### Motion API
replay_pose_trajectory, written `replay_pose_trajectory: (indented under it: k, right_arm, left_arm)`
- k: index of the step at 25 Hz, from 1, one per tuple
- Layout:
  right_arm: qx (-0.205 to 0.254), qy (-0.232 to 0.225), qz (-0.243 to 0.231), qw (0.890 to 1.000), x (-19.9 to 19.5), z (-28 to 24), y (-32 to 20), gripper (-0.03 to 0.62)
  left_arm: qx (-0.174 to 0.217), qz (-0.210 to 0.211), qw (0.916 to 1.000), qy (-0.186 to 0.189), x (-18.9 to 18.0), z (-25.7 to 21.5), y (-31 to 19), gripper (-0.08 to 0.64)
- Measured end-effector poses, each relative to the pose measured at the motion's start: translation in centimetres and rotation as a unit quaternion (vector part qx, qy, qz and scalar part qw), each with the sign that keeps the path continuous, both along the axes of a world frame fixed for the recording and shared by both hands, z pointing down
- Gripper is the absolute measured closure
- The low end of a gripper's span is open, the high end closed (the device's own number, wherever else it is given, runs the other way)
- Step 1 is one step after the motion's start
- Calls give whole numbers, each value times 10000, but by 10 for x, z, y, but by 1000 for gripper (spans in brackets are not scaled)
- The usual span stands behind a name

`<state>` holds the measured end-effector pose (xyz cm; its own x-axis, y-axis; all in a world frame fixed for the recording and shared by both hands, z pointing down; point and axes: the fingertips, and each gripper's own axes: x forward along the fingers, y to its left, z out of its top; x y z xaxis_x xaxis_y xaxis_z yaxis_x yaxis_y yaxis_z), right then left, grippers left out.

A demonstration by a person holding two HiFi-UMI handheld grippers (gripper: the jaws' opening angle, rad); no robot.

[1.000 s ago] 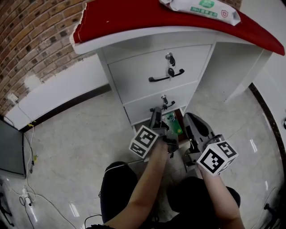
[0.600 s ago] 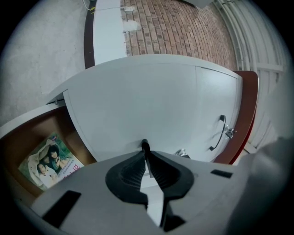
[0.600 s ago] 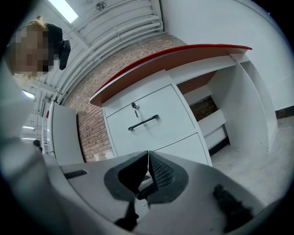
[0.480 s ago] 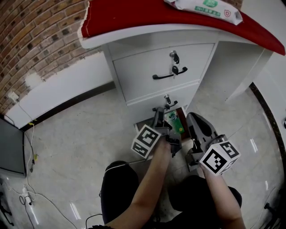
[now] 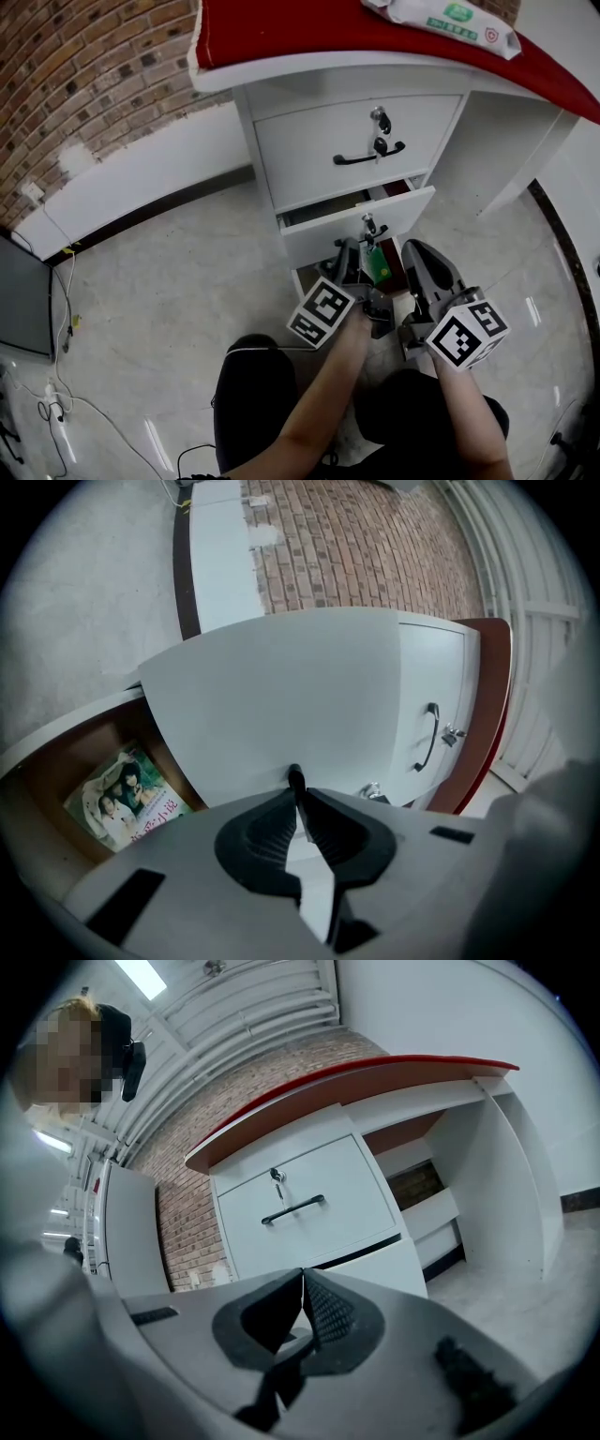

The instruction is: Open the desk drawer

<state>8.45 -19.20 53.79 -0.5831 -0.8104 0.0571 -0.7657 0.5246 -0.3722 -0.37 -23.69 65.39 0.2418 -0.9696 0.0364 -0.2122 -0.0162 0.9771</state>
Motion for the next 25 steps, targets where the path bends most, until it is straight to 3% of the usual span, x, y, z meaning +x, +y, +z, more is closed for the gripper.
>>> replay_pose_trajectory:
  k: [10, 25]
  right_arm:
    - [32, -95, 92, 9999, 3, -5, -3, 578]
    - [132, 22, 228, 9997, 9, -8, -8, 578]
  left_arm:
    - [-97, 67, 9999, 81, 12, 0, 30, 522]
    - [-92, 498, 9983, -289, 34, 3, 71, 514]
